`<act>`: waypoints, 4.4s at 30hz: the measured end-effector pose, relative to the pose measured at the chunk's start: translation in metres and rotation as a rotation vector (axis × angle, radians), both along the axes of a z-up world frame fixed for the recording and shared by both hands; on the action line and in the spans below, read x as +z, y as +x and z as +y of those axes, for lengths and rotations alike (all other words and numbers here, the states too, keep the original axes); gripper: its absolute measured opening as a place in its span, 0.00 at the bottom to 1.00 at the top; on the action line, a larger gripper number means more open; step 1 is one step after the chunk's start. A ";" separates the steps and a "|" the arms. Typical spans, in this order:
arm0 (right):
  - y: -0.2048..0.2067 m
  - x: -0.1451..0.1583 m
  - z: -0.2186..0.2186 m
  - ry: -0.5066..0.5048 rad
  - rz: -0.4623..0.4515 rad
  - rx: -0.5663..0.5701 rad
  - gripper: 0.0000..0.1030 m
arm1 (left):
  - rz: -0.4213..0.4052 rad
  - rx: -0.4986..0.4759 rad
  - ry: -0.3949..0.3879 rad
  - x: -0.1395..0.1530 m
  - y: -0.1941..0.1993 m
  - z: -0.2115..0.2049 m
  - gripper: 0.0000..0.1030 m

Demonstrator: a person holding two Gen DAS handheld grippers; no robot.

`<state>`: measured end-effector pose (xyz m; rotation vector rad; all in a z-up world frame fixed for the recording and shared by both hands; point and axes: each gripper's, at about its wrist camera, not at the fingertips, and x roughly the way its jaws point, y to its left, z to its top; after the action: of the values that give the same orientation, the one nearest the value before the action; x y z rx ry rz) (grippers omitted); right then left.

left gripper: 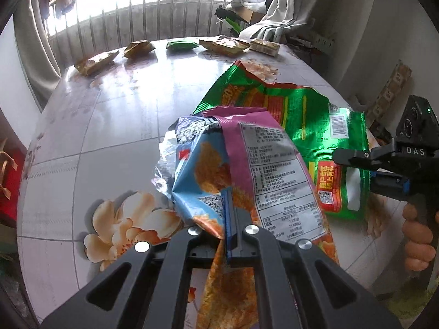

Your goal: Collect trash

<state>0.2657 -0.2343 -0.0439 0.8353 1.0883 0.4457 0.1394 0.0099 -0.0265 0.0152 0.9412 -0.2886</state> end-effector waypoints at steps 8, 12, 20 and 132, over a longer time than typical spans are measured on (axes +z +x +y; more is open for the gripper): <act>-0.001 0.002 0.003 -0.016 -0.010 0.003 0.23 | -0.007 -0.002 0.011 0.001 0.004 -0.004 0.02; -0.001 0.001 0.007 -0.048 -0.003 0.019 0.11 | -0.013 -0.001 0.017 0.001 0.004 -0.004 0.02; -0.007 -0.003 -0.002 -0.010 0.000 0.003 0.04 | -0.025 -0.002 0.013 0.002 0.004 -0.003 0.02; -0.347 0.004 -0.295 -0.649 -0.074 -0.887 0.92 | -0.135 -0.336 -0.181 0.105 -0.060 -0.203 0.95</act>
<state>-0.0815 -0.5293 -0.0399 0.6232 0.6294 -0.5932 0.0791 -0.1929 0.0786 0.0264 0.7732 -0.6754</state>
